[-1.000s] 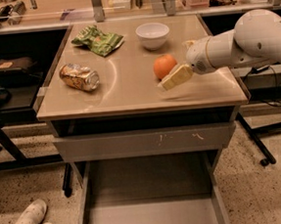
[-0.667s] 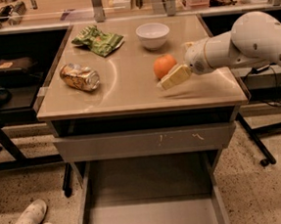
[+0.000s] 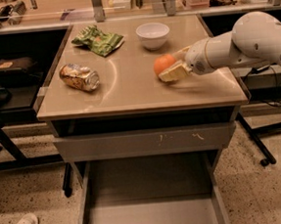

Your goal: Place orange into middle drawer

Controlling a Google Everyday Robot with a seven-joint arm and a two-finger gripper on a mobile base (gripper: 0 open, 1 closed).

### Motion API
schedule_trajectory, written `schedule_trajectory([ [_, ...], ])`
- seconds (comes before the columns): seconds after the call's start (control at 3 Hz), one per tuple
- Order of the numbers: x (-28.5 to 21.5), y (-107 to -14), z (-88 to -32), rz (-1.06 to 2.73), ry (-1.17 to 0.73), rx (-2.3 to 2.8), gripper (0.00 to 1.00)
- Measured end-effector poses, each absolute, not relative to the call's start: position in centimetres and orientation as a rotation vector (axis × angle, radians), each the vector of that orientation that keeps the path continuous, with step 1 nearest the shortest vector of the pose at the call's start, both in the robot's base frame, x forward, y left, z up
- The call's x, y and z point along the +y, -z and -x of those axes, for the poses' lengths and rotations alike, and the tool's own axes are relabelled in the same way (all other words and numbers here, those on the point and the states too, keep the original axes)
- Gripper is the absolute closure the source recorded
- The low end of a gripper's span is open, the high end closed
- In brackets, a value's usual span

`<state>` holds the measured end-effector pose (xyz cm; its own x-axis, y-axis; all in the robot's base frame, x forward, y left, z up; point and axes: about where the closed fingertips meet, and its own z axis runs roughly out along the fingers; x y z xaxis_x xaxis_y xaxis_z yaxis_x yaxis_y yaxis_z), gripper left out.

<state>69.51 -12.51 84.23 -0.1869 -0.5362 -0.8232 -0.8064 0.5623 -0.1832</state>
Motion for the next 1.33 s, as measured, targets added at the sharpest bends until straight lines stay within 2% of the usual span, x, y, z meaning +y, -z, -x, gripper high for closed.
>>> schedule_trajectory([
  [0.67,-12.5,-84.2,-69.5,1.094,-0.364,1.863,0.88],
  [1.0,-12.2,-84.2,-69.2,1.1,-0.369,1.854,1.0],
  [1.33,-11.9,-84.9,-66.4,1.149,-0.361,1.797,1.0],
])
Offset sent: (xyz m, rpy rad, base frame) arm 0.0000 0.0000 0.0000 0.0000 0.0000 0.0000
